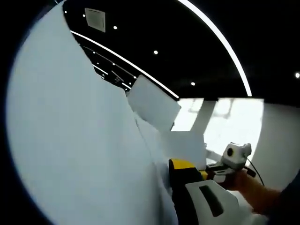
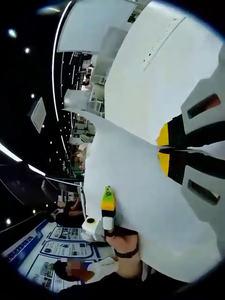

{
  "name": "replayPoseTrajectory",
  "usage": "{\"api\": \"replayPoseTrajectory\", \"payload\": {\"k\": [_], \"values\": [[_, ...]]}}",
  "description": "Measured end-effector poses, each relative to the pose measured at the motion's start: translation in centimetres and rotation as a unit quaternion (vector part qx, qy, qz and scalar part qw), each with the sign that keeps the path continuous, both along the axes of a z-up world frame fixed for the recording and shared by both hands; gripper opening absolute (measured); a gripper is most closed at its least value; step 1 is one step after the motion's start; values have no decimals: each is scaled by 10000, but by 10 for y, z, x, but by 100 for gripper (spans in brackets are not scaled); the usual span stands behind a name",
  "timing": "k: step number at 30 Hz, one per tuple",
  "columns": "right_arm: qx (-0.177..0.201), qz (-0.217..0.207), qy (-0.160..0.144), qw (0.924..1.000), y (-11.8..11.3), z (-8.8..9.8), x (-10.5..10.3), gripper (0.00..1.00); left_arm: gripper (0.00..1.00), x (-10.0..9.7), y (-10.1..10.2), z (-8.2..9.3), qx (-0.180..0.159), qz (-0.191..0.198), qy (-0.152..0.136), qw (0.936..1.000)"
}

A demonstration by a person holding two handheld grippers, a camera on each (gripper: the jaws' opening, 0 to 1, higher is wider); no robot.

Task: Organize the stack of printing papers by aligning and flattening the scattered papers on the table

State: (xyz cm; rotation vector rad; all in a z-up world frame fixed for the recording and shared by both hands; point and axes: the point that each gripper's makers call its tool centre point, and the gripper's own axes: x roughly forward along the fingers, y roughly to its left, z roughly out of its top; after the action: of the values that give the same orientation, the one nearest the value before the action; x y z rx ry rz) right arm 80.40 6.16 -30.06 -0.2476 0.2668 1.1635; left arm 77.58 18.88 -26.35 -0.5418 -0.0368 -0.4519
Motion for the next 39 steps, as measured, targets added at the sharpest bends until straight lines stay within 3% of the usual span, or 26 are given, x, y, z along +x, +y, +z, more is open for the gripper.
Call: {"api": "replayPoseTrajectory", "payload": {"k": [12,24,39], "values": [[14,192,-23,9998,17,-3,-10,0,19,1,-2,-2,69,-85,23,9999],[479,403,156,9979,32,7,-22,0,20,1,-6,-4,162,-142,35,9998],[461,595,122,9971,47,5,-29,0,20,1,-10,-6,274,-182,46,9994]]}}
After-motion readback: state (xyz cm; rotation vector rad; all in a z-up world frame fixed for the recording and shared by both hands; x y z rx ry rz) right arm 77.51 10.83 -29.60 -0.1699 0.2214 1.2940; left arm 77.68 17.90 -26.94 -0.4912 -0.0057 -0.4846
